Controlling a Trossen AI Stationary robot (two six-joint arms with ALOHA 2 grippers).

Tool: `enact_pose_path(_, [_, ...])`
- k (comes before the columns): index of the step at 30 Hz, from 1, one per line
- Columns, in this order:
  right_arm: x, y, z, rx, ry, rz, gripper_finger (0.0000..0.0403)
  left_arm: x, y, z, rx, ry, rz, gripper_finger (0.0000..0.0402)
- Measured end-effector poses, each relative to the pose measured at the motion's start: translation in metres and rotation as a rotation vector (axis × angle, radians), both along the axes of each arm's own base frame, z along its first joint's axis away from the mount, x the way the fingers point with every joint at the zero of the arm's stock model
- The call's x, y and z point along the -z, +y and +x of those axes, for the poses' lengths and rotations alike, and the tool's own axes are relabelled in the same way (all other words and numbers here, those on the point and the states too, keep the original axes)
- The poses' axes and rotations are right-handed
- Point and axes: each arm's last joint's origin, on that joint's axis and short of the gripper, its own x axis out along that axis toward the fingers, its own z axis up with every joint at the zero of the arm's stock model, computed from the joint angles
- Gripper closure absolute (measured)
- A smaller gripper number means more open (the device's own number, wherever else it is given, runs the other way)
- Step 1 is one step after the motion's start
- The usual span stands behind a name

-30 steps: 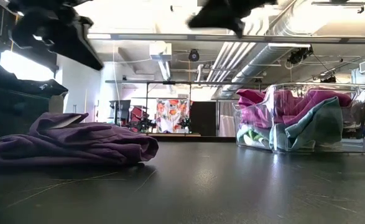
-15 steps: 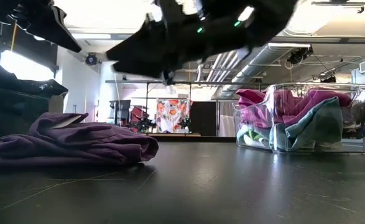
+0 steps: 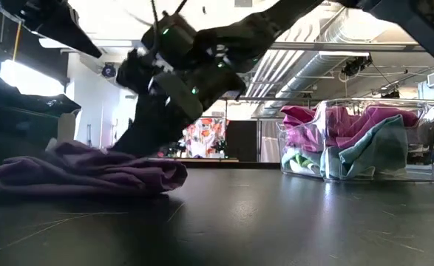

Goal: Sort towels by color in basket
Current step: Put the violet towel into the left transparent bin

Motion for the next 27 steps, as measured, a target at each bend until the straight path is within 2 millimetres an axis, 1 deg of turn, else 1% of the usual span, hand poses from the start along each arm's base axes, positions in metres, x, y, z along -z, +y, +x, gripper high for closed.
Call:
enact_pose_path(2, [0.003,-0.008,0.004,-0.005,0.046,-0.015,0.0229,-0.001,-0.001,0.001,-0.034,-0.044,-0.05,0.0402])
enact_pose_path(4, [0.004,-0.018,0.004,0.006,0.089,-0.019,0.0252,-0.002,0.0,0.003,-0.083,-0.095,-0.085,0.0401])
enact_pose_path(6, [0.006,-0.028,0.003,0.037,0.111,-0.018,0.0287,-0.003,0.002,0.003,-0.117,-0.118,-0.112,0.0402])
enact_pose_path(8, [0.005,-0.034,0.002,0.075,0.119,-0.038,0.0329,-0.002,0.003,0.005,-0.124,-0.113,-0.101,0.0401])
enact_pose_path(10, [0.004,-0.036,0.001,0.094,0.121,-0.074,0.0373,-0.001,0.003,0.006,-0.109,-0.089,-0.067,0.0402])
enact_pose_path(11, [0.003,-0.037,0.001,0.096,0.117,-0.091,0.0386,-0.001,0.003,0.007,-0.102,-0.087,-0.049,0.0401])
enact_pose_path(12, [0.001,-0.037,0.0,0.108,0.118,-0.125,0.0391,-0.001,0.002,0.009,-0.1,-0.092,-0.034,0.0402])
enact_pose_path(15, [0.001,-0.042,-0.005,0.206,0.116,-0.271,0.0384,0.0,-0.006,0.014,-0.073,-0.108,0.015,0.0401])
enact_pose_path(16, [0.005,-0.044,-0.008,0.238,0.113,-0.299,0.0385,0.002,-0.01,0.016,-0.063,-0.106,0.035,0.0402])
enact_pose_path(17, [0.006,-0.046,-0.011,0.264,0.096,-0.303,0.0389,0.003,-0.013,0.018,-0.059,-0.11,0.053,0.0401])
enact_pose_path(20, [0.009,-0.049,-0.029,0.349,0.05,-0.278,0.0396,0.01,-0.022,0.023,-0.03,-0.089,0.125,0.0402])
enact_pose_path(22, [0.007,-0.047,-0.047,0.431,0.024,-0.27,0.0393,0.015,-0.027,0.028,-0.021,-0.07,0.177,0.0401])
enact_pose_path(25, [-0.001,-0.037,-0.078,0.584,-0.033,-0.31,0.0396,0.023,-0.032,0.038,-0.02,-0.054,0.222,0.0402])
enact_pose_path(27, [-0.01,-0.026,-0.095,0.652,-0.107,-0.319,0.0398,0.028,-0.034,0.046,-0.025,-0.048,0.245,0.0402])
